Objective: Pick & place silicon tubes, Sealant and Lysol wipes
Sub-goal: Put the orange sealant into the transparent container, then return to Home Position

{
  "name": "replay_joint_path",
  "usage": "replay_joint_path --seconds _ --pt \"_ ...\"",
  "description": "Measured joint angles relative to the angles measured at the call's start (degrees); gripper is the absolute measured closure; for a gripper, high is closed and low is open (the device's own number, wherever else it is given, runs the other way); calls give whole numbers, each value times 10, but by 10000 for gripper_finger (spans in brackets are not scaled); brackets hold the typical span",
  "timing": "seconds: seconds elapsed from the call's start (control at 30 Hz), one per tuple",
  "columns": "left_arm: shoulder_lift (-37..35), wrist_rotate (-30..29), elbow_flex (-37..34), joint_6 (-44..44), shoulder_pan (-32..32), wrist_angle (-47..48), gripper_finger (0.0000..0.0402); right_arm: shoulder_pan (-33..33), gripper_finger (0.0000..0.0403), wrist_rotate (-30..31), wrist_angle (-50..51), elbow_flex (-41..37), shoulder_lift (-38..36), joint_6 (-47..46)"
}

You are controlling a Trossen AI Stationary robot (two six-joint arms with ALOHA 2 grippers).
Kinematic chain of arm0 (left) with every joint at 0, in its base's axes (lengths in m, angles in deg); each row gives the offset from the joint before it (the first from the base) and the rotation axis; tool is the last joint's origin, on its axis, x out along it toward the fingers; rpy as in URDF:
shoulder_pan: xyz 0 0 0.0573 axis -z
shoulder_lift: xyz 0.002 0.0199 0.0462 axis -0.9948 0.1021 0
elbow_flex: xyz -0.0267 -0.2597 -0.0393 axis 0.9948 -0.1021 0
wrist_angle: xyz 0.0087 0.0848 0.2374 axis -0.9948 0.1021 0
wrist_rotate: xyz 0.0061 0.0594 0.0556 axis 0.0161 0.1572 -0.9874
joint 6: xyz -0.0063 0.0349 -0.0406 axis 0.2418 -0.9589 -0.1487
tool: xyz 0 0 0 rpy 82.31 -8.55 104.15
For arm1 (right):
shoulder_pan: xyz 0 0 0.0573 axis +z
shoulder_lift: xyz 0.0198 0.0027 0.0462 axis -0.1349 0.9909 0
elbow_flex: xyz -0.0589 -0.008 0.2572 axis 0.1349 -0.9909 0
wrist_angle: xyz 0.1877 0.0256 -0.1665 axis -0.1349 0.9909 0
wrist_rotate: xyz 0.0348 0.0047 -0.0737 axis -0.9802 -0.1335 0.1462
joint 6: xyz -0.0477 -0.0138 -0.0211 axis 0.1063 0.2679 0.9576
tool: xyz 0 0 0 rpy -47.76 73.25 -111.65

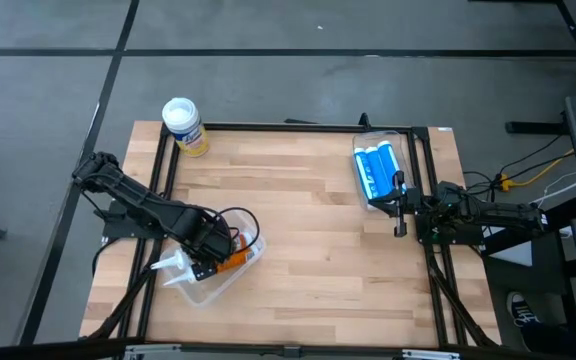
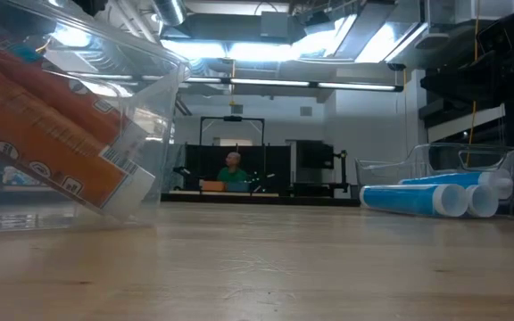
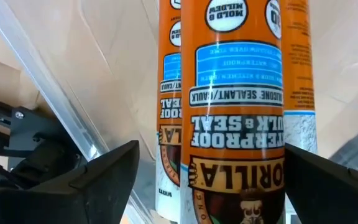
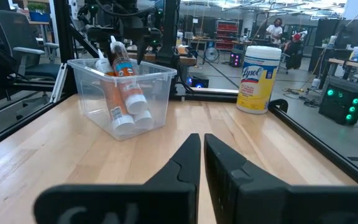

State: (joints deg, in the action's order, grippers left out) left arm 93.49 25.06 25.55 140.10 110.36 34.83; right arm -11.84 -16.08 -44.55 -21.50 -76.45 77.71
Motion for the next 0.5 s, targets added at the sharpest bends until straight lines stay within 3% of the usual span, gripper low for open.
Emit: replay_joint_path --seconds 0.17,0.33,0.5 --pt "-4 -10 1 0 4 -32 44 0 378 0 0 0 0 0" --pt "-43 -79 12 0 24 -122 44 0 378 0 0 0 0 0" --pt "-75 -148 12 0 30 -148 44 0 378 0 0 0 0 0"
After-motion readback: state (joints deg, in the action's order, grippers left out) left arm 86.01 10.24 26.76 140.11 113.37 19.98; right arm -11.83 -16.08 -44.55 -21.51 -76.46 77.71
